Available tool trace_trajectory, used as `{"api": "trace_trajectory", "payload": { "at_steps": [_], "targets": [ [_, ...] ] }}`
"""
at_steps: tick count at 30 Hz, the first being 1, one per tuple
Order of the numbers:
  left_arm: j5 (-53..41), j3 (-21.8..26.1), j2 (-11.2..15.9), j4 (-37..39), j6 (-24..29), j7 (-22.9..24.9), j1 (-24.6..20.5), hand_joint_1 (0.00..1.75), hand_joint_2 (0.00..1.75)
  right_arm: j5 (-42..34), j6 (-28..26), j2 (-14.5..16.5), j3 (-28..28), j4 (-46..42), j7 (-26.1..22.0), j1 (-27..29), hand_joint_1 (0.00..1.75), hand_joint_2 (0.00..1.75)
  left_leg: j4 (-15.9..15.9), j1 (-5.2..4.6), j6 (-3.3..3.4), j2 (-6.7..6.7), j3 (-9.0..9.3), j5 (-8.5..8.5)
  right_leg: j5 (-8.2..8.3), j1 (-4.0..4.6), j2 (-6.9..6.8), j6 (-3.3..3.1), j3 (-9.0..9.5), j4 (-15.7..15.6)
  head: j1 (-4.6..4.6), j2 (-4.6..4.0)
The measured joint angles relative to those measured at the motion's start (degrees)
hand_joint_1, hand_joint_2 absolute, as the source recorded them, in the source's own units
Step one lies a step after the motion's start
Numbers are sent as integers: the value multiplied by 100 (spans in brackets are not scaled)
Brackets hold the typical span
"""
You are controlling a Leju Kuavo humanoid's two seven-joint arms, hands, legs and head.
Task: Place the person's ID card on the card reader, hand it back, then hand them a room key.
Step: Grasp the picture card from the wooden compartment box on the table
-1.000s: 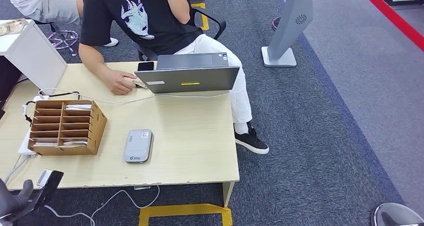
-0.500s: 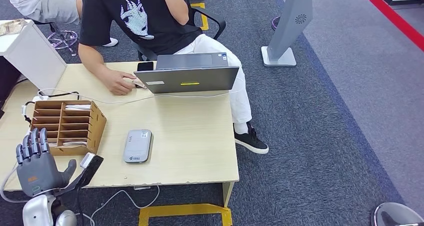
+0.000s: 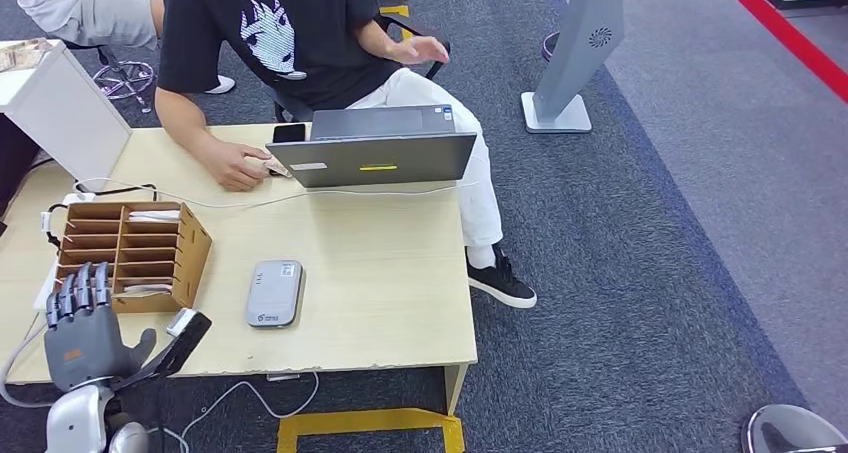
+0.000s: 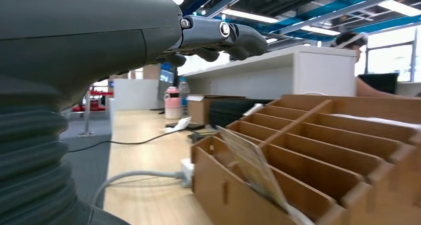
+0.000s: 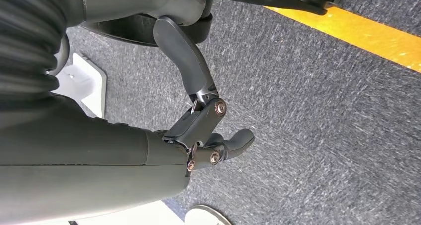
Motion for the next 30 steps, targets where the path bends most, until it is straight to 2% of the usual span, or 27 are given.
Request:
{"api": "trace_trajectory", "payload": {
  "at_steps": [5, 10, 19, 24, 30],
  "targets": [
    [40, 157, 441, -427, -225, 30, 244, 0, 175, 21, -3, 0, -78, 0, -1, 13, 0, 175, -1, 2, 0, -5, -1, 0, -2, 2, -5, -2, -1, 1, 1, 0],
    [16, 248, 611, -572, -292, 30, 333, 0, 175, 37, 2, 0, -85, 0, -1, 13, 0, 175, 0, 1, 0, -7, -1, 0, -1, 1, -8, -1, 2, 1, 2, 0],
    [-162, 251, 634, -554, -86, -41, 264, 0, 175, 83, 30, 0, -87, 0, -5, 10, 0, 175, 1, -1, 0, -8, 0, 0, 0, 0, -9, -1, 1, -1, 2, 0],
    [-254, 240, 586, -381, 214, -168, 7, 0, 175, 148, 31, 0, -86, -2, -5, -3, 0, 175, 1, 0, 0, -8, 0, 0, 0, 0, -10, -1, 0, 0, 1, 0],
    [-294, 167, 445, -56, 324, -214, -274, 0, 175, 196, 31, 0, -86, -2, -15, -10, 0, 175, 1, 0, -1, -6, 1, 1, 2, 0, -8, -3, 0, 0, 2, 0]
  ]
}}
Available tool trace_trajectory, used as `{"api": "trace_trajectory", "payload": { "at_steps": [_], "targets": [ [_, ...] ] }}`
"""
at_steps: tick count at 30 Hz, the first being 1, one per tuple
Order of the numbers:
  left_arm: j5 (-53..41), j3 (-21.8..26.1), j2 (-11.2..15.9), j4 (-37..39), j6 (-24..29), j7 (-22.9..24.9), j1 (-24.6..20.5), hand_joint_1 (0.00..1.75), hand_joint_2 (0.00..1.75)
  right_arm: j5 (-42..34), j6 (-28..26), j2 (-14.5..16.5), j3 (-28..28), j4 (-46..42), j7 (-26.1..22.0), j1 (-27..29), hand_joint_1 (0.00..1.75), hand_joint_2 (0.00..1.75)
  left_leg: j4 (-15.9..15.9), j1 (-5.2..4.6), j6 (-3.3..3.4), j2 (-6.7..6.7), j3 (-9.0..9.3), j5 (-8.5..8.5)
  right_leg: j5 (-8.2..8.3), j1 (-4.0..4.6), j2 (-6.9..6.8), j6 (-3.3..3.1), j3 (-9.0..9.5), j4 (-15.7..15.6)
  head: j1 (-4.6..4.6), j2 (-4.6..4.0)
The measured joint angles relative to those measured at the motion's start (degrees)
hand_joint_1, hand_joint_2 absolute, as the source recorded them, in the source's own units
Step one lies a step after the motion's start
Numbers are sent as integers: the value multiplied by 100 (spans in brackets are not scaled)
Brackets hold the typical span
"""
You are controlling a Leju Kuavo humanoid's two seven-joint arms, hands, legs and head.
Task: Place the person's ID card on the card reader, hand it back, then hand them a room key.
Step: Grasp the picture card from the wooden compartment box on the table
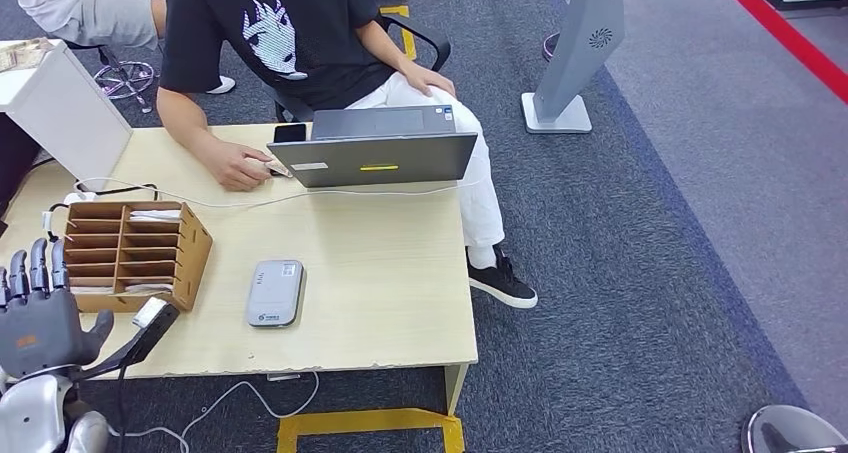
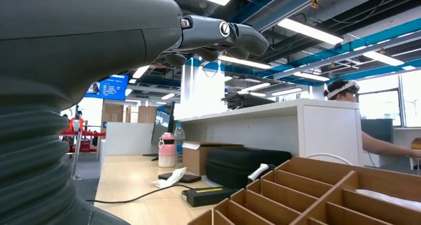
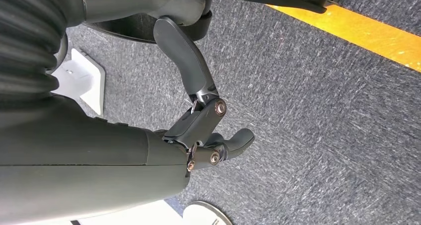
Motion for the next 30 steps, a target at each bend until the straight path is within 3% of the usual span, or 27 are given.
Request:
{"api": "trace_trajectory", "payload": {
  "at_steps": [17, 30],
  "targets": [
    [273, -79, -203, 729, 150, -46, -229, 0, 175, 45, -5, 0, -67, 0, -38, -1, 0, 175, 0, 0, 0, 0, -1, 0, 0, 0, 1, 0, -1, 0, 0, 0],
    [488, -79, -332, 1736, 235, -240, -591, 0, 175, 124, -2, 0, -132, -2, -60, -18, 0, 175, 0, -1, 0, -1, -1, 0, 0, 0, 0, 0, -1, 0, -1, 0]
  ]
}}
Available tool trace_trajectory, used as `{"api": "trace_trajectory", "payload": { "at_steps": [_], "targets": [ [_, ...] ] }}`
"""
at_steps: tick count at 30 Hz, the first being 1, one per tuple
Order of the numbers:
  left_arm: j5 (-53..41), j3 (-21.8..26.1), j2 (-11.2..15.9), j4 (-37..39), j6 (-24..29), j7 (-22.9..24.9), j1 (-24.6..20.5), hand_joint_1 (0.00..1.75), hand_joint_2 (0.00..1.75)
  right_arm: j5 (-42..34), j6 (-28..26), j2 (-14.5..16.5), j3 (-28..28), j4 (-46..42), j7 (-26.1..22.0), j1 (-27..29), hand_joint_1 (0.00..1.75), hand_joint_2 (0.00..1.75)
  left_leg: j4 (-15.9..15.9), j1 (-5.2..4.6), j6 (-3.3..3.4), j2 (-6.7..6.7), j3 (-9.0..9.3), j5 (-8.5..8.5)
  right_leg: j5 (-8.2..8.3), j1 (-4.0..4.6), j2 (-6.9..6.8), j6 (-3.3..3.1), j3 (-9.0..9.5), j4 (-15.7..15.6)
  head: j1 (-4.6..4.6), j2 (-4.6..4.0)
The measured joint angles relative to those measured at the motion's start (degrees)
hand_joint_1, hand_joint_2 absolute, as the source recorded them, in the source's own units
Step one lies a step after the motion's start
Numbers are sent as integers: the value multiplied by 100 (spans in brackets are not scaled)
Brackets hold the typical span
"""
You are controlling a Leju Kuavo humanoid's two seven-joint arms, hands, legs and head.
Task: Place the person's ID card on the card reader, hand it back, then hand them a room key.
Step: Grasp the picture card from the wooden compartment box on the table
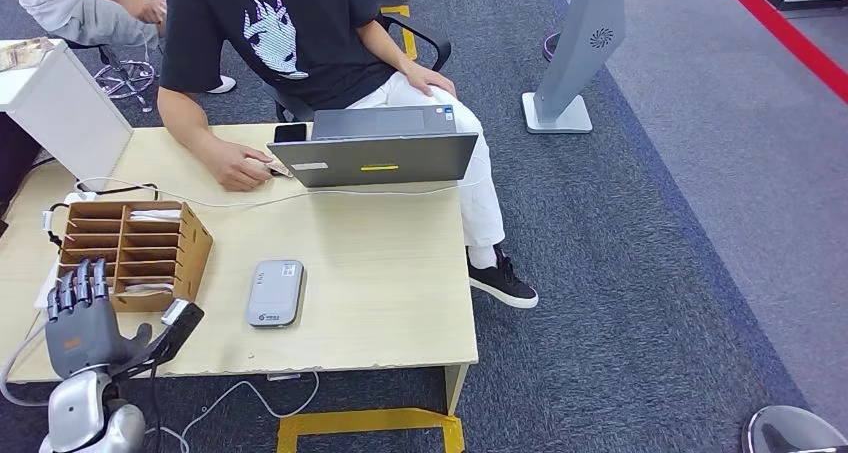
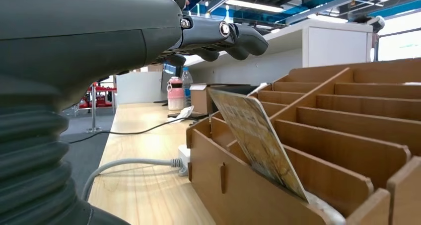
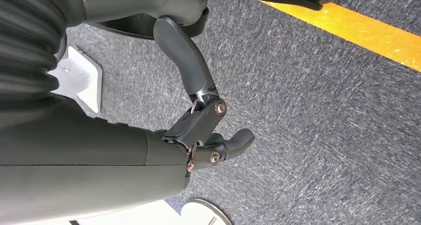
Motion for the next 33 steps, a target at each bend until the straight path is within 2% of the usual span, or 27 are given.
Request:
{"api": "trace_trajectory", "payload": {
  "at_steps": [12, 13, 16, 17, 33],
  "targets": [
    [-136, -43, -69, 369, 9, -60, -327, 0, 175, -108, 4, 3, -78, -7, -64, -61, 0, 175, 0, 0, 0, 0, 1, 0, 0, 0, 0, 0, 0, 0, 1, 0],
    [-150, -55, -69, 383, 14, -63, -348, 12, 175, -113, 4, 6, -93, -7, -73, -63, 0, 175, 0, 0, 0, 0, 1, 0, 0, 0, 0, 0, 0, 0, 1, 0],
    [-169, -89, -70, 423, 31, -69, -407, 143, 175, -118, 6, 19, -127, -7, -103, -68, 0, 175, 0, 0, 0, 0, 0, 0, 0, 0, 0, 0, 0, 0, 1, 0],
    [-160, -99, -71, 436, 38, -73, -424, 175, 175, -118, 7, 22, -134, -7, -111, -71, 0, 175, 0, 0, 0, 0, 0, 0, 0, 0, 0, 0, -1, 0, 1, 0],
    [-6, -146, -39, 503, 189, -74, -453, 175, 175, -106, 11, 33, -174, -7, -146, -79, 0, 175, 0, 0, 0, 0, 0, 0, 0, 0, 0, 0, 0, 1, 1, 0]
  ]
}}
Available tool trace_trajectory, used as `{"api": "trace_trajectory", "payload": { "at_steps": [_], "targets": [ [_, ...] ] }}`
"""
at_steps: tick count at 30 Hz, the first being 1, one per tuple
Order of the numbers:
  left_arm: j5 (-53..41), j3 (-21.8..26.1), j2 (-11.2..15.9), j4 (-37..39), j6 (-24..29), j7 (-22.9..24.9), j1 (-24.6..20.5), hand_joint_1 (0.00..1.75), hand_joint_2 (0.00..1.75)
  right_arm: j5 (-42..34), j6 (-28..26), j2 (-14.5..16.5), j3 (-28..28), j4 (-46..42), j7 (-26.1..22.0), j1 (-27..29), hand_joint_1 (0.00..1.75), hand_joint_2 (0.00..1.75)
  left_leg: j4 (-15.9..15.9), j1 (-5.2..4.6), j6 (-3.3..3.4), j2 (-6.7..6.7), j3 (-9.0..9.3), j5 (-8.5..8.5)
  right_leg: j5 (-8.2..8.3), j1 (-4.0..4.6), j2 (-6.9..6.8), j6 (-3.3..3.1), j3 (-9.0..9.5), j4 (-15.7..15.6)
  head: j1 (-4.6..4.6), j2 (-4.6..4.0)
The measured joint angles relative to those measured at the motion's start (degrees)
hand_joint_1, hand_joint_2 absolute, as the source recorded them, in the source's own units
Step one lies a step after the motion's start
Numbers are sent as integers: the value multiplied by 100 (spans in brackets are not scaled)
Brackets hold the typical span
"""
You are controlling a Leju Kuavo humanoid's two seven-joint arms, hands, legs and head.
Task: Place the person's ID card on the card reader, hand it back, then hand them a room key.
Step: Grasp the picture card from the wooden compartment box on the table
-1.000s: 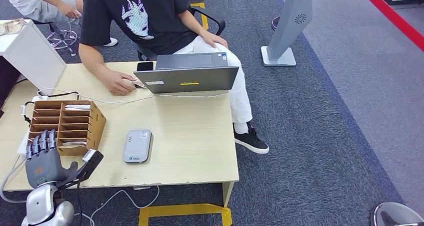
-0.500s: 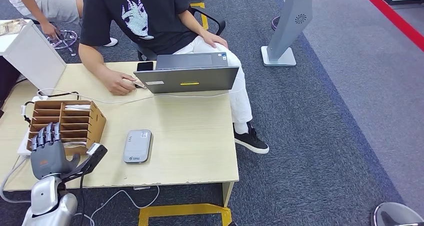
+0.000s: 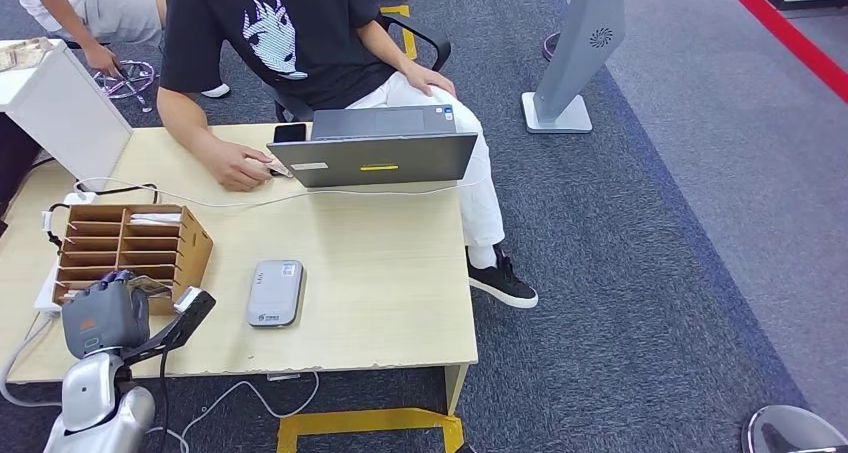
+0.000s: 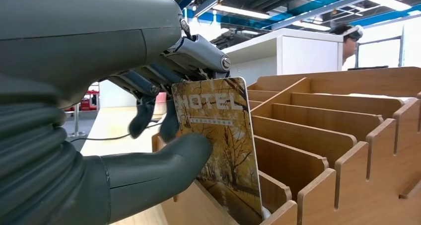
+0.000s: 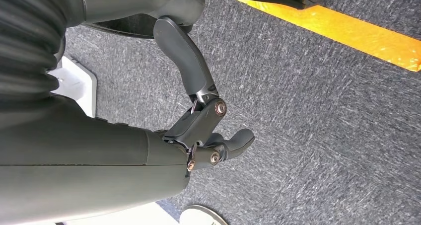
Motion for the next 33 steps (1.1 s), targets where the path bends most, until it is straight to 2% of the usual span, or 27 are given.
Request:
{"api": "trace_trajectory", "payload": {
  "at_steps": [12, 17, 21, 26, 33],
  "targets": [
    [92, 0, 90, 2, 102, 61, 56, 175, 175, 17, -3, -1, -31, 0, -3, 4, 0, 175, 0, 0, 0, 0, 0, 0, 0, 0, 0, 0, 0, 0, -1, 0],
    [107, 13, 152, -88, 366, 108, 117, 175, 175, 17, -18, -1, -83, 0, -4, 12, 0, 175, 0, 1, 0, 0, 0, 0, 0, 1, 0, 0, -1, 1, -1, 0],
    [84, 22, 158, -907, 625, -105, 360, 175, 175, 18, -52, 0, -122, 1, -19, 47, 0, 175, 0, 1, 0, -2, -3, 0, 0, 0, -1, 0, -3, 0, 0, 0],
    [-44, 21, 83, -2016, 707, -230, 591, 175, 175, 23, -73, 0, -139, 2, -25, 59, 0, 175, 0, -2, 0, -2, -4, 0, 0, -1, -1, 0, -2, -1, 1, 0],
    [-61, 20, 33, -2549, 711, -235, 723, 175, 175, 24, -76, 0, -168, 2, -25, 64, 0, 175, 0, -1, 0, -2, -2, 0, 0, -1, -2, 0, -2, 0, -1, 0]
  ]
}}
